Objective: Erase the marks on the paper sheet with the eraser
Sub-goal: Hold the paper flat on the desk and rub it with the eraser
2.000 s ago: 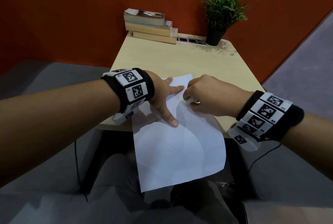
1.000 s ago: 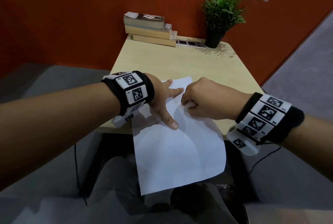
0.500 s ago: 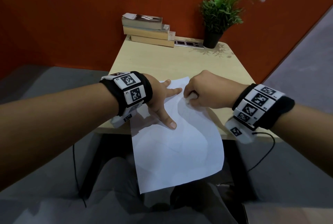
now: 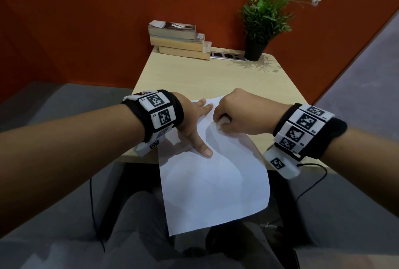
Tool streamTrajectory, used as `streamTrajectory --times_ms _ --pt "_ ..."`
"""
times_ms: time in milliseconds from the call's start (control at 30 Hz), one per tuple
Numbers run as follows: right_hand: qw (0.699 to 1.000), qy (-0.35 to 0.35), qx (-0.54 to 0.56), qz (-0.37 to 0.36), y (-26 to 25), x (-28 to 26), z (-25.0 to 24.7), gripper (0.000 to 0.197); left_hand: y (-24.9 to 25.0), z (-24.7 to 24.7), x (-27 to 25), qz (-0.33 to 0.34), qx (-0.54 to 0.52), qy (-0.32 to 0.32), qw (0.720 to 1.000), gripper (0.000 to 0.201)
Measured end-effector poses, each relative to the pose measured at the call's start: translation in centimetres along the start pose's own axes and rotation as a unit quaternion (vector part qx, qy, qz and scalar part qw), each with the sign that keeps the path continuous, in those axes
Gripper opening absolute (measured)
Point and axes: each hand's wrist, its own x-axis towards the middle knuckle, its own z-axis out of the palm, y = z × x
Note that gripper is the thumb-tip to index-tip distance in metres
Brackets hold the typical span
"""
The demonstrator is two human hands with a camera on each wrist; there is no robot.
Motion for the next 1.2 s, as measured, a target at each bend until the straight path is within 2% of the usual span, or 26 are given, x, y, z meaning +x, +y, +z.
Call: streamTrajectory --times_ms 133,267,400,567,700,800,933,1067,1200 --pt "0.999 0.011 -0.003 0.034 1.0 0.0 0.0 0.024 0.1 -0.3 0.0 -0.002 0.002 0.002 1.0 0.156" --pt "0.999 -0.021 0.017 0.03 1.1 -0.8 -0.5 0.02 0.1 -0.2 -0.2 -0.003 -0.006 0.003 1.0 0.155" --pt "0.999 -0.001 0.038 0.03 1.5 -1.2 -0.8 0.02 0.0 -0.3 -0.5 0.006 -0.02 0.017 1.0 0.152" --pt "0.998 -0.007 0.048 0.039 0.8 -1.6 -0.2 0.016 -0.8 0.4 -1.4 0.016 0.033 0.063 0.997 0.148" --pt "0.998 -0.014 0.043 0.045 0.7 -1.5 -0.8 0.013 -3.1 1.1 -2.6 0.037 0.002 0.033 0.999 0.148" --pt "0.998 -0.013 0.047 0.026 -0.1 -0.7 -1.6 0.014 -4.2 1.9 -2.5 0.05 -0.006 0.038 0.998 0.148" --pt "0.999 -0.009 0.046 0.013 -1.3 0.8 -1.2 0.019 -4.0 2.1 -2.5 0.051 -0.004 0.033 0.998 0.145" --pt "1.0 -0.005 0.013 0.012 -1.8 1.3 -0.4 0.016 -3.8 1.9 -2.5 0.042 -0.003 0.022 0.999 0.14" --pt "1.0 -0.009 0.002 -0.024 -2.3 0.9 -0.1 0.013 -3.8 2.0 -2.3 0.037 0.001 0.013 0.999 0.14"
